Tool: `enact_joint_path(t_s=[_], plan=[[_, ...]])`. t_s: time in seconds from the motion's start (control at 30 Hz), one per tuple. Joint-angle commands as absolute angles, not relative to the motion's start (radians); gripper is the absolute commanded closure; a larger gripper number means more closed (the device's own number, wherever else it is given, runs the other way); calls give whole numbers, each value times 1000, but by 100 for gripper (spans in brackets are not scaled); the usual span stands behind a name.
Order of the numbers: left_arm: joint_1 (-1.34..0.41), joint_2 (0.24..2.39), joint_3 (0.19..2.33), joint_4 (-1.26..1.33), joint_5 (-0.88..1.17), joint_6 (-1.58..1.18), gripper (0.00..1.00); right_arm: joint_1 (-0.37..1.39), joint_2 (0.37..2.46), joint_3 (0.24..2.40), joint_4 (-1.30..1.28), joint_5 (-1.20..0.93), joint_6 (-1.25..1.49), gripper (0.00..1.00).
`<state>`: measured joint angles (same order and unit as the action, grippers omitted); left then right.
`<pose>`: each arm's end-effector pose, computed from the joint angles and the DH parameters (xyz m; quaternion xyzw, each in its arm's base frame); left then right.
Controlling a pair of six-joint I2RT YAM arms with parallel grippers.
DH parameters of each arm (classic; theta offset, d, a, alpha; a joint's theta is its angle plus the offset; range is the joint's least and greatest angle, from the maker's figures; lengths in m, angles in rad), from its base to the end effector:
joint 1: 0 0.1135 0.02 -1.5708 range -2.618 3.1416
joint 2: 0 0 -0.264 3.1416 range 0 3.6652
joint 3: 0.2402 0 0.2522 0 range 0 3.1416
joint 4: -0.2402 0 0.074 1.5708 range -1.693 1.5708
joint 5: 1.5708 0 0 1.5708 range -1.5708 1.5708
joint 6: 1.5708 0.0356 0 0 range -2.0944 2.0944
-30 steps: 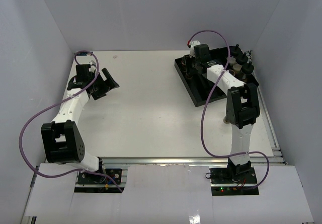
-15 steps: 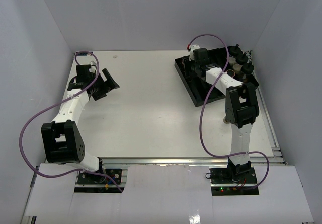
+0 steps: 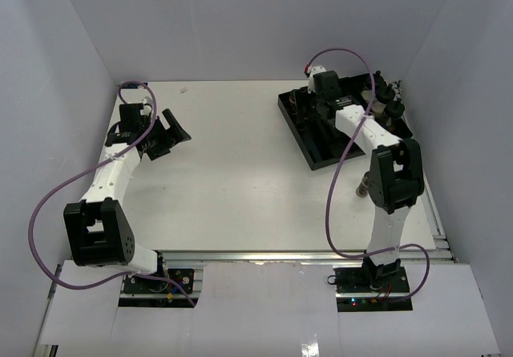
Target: Organize the condiment bottles
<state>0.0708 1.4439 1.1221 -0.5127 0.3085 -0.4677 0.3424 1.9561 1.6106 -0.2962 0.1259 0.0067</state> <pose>0.3104 0.0112 0.2749 -0.1919 0.9034 -0.2106 0.3204 0.4325 0.1494 0.2662 -0.1213 0.8844 0.0223 0.4501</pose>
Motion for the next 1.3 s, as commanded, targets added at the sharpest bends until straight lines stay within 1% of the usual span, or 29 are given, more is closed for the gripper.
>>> enact_joint_path(t_s=[0.0,0.07,0.17,0.3,0.4,0.5,0.6,0.73,0.9,1.1,1.27], plan=[[68,1361,1102,-492,338,-457,2,342,1761,1616,-402,205,75,18],[50,1359,1073,-482,313,-442,2,342,1654,1546,-410,222,115,18],[36,1377,1049,-498,283,-421,2,342,1466,1350,-422,288,155,18],[23,1367,1019,-505,275,-411,2,342,1299,1219,-471,398,172,18],[17,1355,1001,-501,269,-410,2,325,1193,1103,-478,433,170,17],[17,1363,992,-503,287,-405,2,270,1121,1034,-491,437,165,17],[17,1364,971,-500,288,-402,2,181,1084,955,-485,362,163,16],[-29,1350,942,-498,272,-398,2,96,1058,858,-461,295,167,16],[-41,1358,930,-503,262,-387,2,69,1050,784,-422,271,168,16],[-49,1351,928,-508,253,-380,2,44,1082,731,-360,224,164,15],[-49,1340,919,-506,251,-379,2,35,1144,726,-335,239,172,17]])
